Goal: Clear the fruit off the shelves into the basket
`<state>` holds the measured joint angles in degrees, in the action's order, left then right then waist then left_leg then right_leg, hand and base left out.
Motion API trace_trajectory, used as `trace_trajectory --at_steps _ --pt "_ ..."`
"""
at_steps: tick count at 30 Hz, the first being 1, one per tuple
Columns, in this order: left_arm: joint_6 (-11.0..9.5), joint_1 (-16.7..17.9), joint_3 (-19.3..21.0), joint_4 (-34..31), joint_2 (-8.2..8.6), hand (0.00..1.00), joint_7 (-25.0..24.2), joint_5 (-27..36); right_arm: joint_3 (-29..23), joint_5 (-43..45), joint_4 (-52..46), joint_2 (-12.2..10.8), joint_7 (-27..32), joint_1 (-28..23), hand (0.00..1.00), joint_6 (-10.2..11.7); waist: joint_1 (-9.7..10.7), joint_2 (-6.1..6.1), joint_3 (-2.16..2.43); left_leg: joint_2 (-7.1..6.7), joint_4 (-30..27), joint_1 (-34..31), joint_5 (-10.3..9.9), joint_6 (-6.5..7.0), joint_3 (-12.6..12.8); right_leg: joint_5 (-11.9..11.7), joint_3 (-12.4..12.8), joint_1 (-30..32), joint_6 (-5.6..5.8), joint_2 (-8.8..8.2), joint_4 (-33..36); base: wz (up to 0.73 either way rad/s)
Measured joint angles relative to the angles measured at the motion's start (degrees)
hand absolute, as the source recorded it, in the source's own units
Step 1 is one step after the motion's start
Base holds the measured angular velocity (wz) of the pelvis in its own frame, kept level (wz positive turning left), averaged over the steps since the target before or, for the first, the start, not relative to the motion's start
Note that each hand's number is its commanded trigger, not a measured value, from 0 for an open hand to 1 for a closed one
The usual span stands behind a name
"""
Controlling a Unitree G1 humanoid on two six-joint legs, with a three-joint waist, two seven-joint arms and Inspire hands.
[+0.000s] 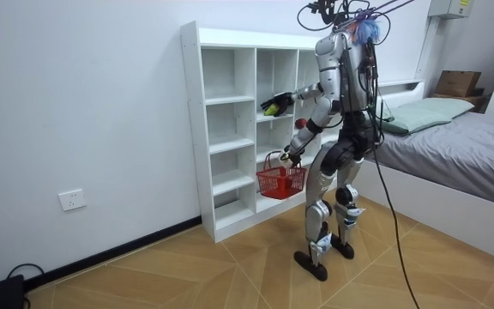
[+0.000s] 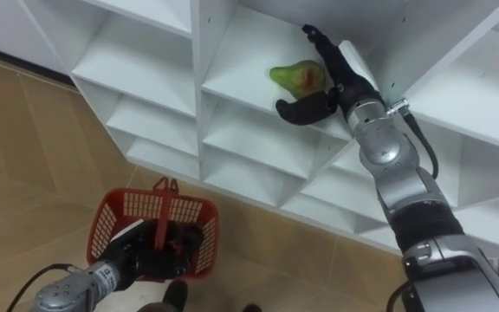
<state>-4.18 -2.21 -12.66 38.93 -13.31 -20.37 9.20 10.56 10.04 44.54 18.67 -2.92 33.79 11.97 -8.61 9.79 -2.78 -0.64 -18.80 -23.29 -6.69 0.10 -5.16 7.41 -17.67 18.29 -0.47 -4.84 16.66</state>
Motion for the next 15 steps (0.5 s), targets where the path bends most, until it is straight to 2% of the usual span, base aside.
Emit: trace_trajectory --at_steps 2,3,4,5,6,15 --pt "0.0 -0.3 -0.1 0.0 -0.02 1.00 0.0 0.0 0.0 -1.1 0.4 0.0 -0.2 0.0 0.00 0.0 -0.3 -0.01 -0.01 0.03 0.2 0.2 0.0 0.00 0.2 0.0 0.1 0.0 -0.01 -0.01 0.0 -0.04" --pt "0.0 -0.4 -0.1 0.0 -0.02 1.00 0.0 0.1 0.0 -1.2 0.6 0.0 -0.2 0.0 0.04 0.0 -0.5 -0.07 -0.05 0.02 0.3 0.5 0.0 0.00 0.2 0.0 0.1 -0.2 -0.01 -0.04 0.0 -0.04" --pt "0.0 -0.5 -0.1 0.0 -0.03 1.00 0.0 0.1 0.0 -1.2 0.8 0.0 -0.1 0.0 0.45 0.0 -0.6 -0.08 -0.05 0.01 0.4 0.6 0.0 0.00 0.3 0.0 0.1 -0.3 -0.01 -0.05 0.0 0.00" --pt "0.0 -0.7 -0.1 0.0 -0.06 1.00 0.1 0.1 -0.1 -1.2 0.9 0.0 0.1 0.0 0.69 0.0 -0.8 -0.11 -0.06 0.02 0.4 0.6 0.0 0.00 0.3 0.0 0.1 -0.4 -0.01 -0.05 0.0 0.00" --pt "0.0 -0.8 0.0 0.0 -0.06 1.00 0.1 0.1 -0.1 -1.2 1.0 0.0 0.3 0.0 1.00 0.0 -0.9 -0.14 -0.09 0.03 0.4 0.6 0.0 0.00 0.2 0.0 0.1 -0.4 -0.03 -0.05 0.0 0.00" --pt "0.0 -0.8 0.0 0.2 -0.41 1.00 0.2 0.1 -0.7 -1.0 2.1 -0.2 5.9 1.0 1.00 -0.1 -1.4 -0.18 -0.12 -0.02 0.6 0.6 0.0 0.03 0.3 -0.1 0.2 -0.4 0.03 -0.09 0.0 0.00"
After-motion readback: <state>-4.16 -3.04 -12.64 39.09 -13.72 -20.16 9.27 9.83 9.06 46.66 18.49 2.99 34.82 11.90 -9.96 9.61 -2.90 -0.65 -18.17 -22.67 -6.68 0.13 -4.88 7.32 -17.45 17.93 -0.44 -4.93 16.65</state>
